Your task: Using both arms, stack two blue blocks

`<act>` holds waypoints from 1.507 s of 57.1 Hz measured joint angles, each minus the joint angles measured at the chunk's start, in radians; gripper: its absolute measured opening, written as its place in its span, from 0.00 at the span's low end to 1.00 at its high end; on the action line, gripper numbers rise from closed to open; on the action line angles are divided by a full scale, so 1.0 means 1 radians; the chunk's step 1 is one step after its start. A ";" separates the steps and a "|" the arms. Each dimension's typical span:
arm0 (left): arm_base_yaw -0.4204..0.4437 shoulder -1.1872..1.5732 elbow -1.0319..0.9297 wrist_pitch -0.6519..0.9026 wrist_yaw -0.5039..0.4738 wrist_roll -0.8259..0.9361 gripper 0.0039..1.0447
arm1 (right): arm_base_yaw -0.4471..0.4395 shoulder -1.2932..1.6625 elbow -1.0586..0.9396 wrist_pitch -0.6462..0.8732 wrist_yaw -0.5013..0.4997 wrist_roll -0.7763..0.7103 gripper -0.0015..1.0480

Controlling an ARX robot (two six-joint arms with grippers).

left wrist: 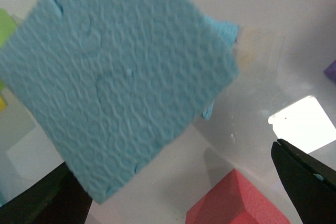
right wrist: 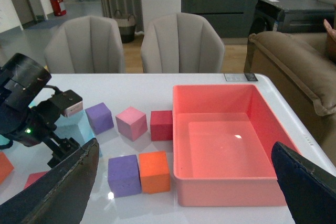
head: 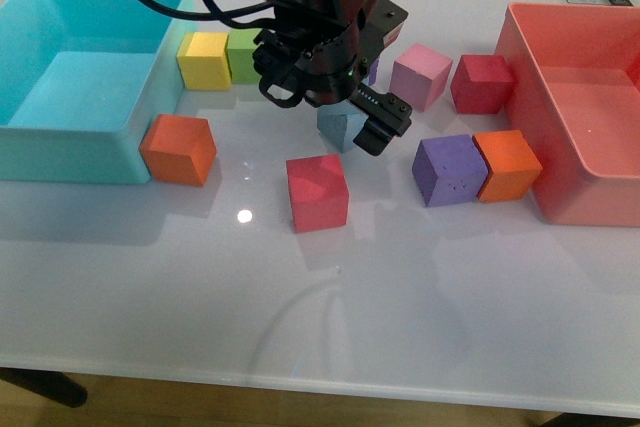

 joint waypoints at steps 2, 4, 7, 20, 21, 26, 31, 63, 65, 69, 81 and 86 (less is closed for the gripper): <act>0.002 -0.002 -0.010 0.005 0.001 0.000 0.92 | 0.000 0.000 0.000 0.000 0.000 0.000 0.91; 0.003 -0.006 -0.019 0.009 0.002 0.001 0.92 | 0.000 0.000 0.000 0.000 0.000 0.000 0.91; 0.006 -0.016 -0.033 0.016 0.002 0.000 0.92 | 0.000 0.000 0.000 0.000 0.000 0.000 0.91; 0.024 -0.091 -0.108 0.053 0.021 0.000 0.92 | 0.000 0.000 0.000 0.000 0.000 0.000 0.91; 0.026 -0.102 -0.119 0.059 0.023 0.001 0.92 | 0.000 0.000 0.000 0.000 0.000 0.000 0.91; 0.039 -0.154 -0.174 0.089 0.028 0.001 0.92 | 0.000 0.000 0.000 0.000 0.000 0.000 0.91; 0.054 -0.217 -0.243 0.117 0.031 0.005 0.92 | 0.000 0.000 0.000 0.000 0.000 0.000 0.91; 0.209 -0.789 -1.182 1.252 -0.186 -0.158 0.62 | 0.000 0.000 0.000 0.000 -0.002 0.000 0.91; 0.231 -0.835 -1.252 1.343 -0.177 -0.164 0.56 | 0.000 0.000 0.000 0.000 0.000 0.000 0.91; 0.283 -0.954 -1.390 1.455 -0.132 -0.180 0.44 | 0.000 0.000 0.000 0.000 -0.001 0.000 0.91; 0.401 -1.223 -1.645 1.414 -0.021 -0.188 0.05 | 0.000 0.000 0.000 0.000 -0.002 0.000 0.91; 0.414 -1.294 -1.678 1.384 -0.002 -0.191 0.01 | 0.000 0.000 0.000 0.000 -0.002 0.000 0.91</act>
